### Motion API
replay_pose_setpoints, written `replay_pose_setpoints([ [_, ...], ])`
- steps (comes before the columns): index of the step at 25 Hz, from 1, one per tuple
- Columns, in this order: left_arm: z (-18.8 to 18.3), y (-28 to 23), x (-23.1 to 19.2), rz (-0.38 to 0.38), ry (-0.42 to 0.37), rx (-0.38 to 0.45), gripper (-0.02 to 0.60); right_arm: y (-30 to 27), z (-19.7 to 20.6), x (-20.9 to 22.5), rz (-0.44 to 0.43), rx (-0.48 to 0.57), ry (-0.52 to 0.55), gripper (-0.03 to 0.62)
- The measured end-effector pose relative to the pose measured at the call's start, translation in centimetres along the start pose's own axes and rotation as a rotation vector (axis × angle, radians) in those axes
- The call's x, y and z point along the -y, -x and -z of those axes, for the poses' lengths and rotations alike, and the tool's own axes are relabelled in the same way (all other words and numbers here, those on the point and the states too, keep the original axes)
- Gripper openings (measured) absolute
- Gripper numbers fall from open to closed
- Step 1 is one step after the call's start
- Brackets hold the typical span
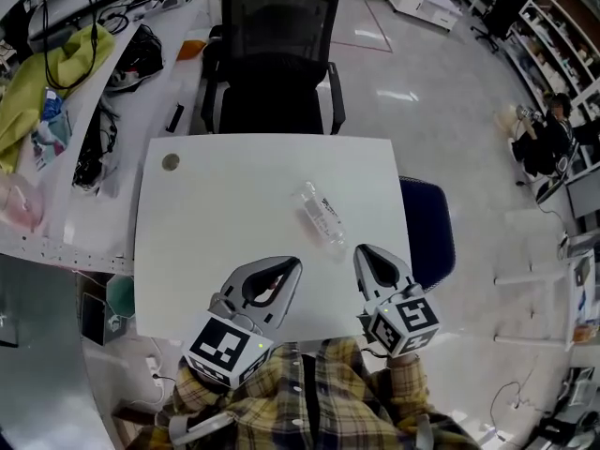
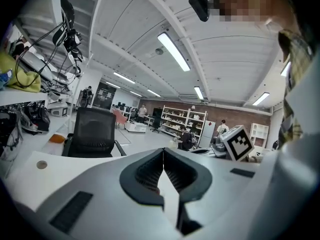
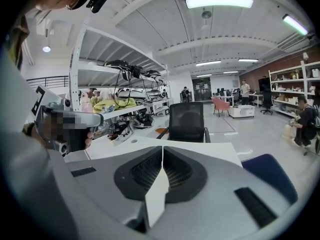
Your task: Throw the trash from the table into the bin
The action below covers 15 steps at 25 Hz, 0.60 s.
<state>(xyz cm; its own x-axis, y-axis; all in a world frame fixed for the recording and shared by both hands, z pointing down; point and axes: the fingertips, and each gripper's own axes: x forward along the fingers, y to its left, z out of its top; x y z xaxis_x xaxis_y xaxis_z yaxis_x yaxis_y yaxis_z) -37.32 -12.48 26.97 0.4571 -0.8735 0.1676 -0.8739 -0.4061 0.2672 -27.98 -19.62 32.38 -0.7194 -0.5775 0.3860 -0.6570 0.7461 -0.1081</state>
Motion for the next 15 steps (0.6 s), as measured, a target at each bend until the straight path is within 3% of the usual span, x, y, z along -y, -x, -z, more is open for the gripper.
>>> replay_pose_setpoints([
  [9,1.7,0.5,-3.5,-0.010,0.028,-0.060,0.009,-4.1,3.4,1.2,0.004,-0.120,-0.014,0.002],
  [15,2.9,1.2,-5.0,-0.035,0.058,-0.090,0.009,-6.1,5.6,1.5,-0.013,-0.205,0.005,0.088],
])
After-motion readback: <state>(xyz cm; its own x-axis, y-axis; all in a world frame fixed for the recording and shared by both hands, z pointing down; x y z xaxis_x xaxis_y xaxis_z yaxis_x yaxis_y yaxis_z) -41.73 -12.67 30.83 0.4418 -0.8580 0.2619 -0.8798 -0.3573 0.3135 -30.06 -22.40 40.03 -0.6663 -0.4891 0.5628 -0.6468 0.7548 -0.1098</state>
